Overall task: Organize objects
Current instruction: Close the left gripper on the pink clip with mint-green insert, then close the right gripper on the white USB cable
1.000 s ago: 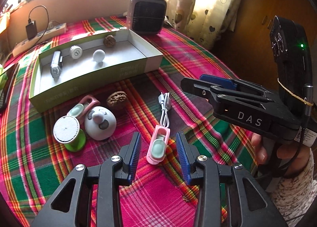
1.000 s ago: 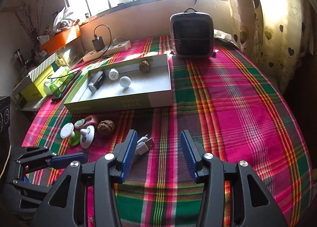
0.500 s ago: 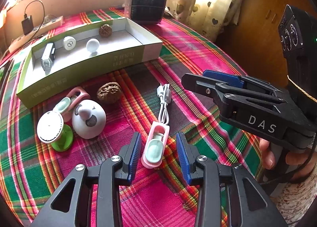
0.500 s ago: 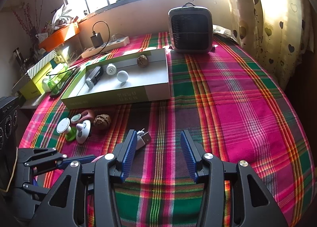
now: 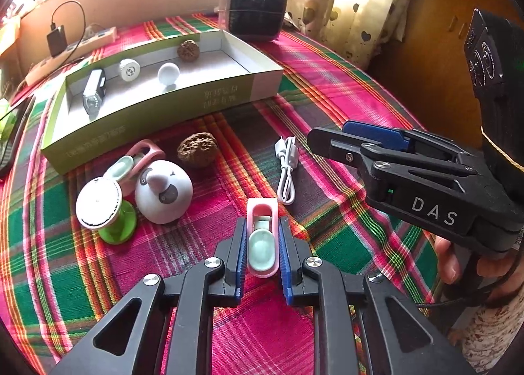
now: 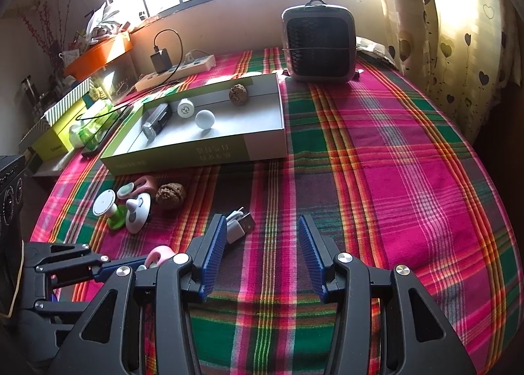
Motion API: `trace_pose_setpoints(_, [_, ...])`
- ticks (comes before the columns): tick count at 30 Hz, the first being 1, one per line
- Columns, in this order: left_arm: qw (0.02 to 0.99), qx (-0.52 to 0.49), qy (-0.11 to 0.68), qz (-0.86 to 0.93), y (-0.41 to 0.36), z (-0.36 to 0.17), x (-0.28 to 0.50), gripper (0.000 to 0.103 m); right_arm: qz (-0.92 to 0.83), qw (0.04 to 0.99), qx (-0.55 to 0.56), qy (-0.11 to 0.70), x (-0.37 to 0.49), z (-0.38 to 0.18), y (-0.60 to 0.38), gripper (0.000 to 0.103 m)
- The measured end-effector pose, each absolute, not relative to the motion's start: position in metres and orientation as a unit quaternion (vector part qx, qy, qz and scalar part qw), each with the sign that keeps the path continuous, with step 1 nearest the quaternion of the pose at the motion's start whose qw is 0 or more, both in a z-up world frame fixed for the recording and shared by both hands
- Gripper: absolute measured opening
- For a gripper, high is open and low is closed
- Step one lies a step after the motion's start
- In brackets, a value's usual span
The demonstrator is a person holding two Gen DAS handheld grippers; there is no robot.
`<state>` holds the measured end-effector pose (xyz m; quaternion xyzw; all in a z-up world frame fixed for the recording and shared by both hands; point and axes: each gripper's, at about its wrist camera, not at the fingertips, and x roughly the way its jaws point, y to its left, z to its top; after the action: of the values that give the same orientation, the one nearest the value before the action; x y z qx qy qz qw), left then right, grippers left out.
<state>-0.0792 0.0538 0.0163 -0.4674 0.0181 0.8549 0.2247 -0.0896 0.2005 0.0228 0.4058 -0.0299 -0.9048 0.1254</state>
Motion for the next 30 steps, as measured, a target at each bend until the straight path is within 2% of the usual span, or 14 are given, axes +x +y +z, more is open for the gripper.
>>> trace_pose_setpoints(20, [0.2,-0.468,-0.007,0.86,0.024,0.015,-0.068,0.016,-0.895,0.132,0.427,0.005,-0.095,0.006,0.163,0.047])
trace_pose_setpoints(24, [0.202,-0.468,-0.009,0.86,0.024,0.014,-0.068,0.016,-0.896,0.123,0.426,0.017,-0.096,0.005,0.164,0.039])
trace_pose_setpoints(30, [0.202,-0.468,-0.009,0.86,0.024,0.014,-0.068,0.016,-0.897,0.121,0.425,0.033,-0.094,0.005,0.168,0.034])
